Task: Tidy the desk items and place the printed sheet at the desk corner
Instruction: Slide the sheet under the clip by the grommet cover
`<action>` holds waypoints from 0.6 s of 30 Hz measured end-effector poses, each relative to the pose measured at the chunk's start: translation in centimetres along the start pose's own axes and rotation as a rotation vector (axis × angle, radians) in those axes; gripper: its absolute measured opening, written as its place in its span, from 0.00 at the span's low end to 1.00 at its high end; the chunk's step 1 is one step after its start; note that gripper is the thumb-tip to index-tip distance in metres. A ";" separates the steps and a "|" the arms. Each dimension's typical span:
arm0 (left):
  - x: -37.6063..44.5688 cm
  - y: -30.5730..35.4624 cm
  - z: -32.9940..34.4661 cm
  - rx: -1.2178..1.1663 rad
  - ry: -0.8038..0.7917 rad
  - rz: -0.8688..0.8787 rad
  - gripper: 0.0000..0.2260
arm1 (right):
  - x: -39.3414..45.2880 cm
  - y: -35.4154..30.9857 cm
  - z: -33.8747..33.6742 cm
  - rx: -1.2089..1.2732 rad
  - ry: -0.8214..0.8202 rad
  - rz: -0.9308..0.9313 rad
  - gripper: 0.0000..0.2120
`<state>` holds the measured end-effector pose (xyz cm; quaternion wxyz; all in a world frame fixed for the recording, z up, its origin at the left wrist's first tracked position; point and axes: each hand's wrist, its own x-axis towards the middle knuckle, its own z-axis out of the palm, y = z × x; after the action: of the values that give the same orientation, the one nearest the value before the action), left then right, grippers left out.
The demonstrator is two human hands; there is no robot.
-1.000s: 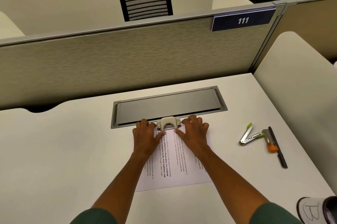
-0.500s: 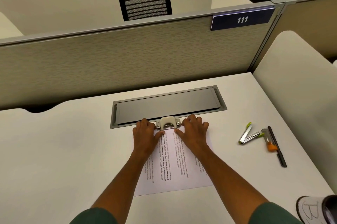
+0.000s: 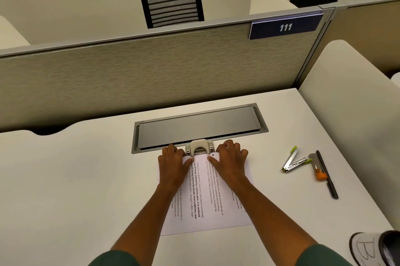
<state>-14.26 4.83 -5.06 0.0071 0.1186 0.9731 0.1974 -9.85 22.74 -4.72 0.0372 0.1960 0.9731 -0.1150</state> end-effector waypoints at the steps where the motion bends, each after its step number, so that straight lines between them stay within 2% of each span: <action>1: -0.2 0.0 -0.1 -0.006 -0.001 -0.005 0.18 | -0.2 0.0 0.0 -0.003 -0.002 0.002 0.24; 18: -6.9 -0.5 -1.7 0.045 -0.080 -0.055 0.18 | -6.5 -0.7 0.6 0.002 -0.048 -0.008 0.23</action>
<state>-7.80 2.11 -3.89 0.0487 0.0996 0.9791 0.1705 -4.16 19.56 -4.37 0.0599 0.1894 0.9726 -0.1209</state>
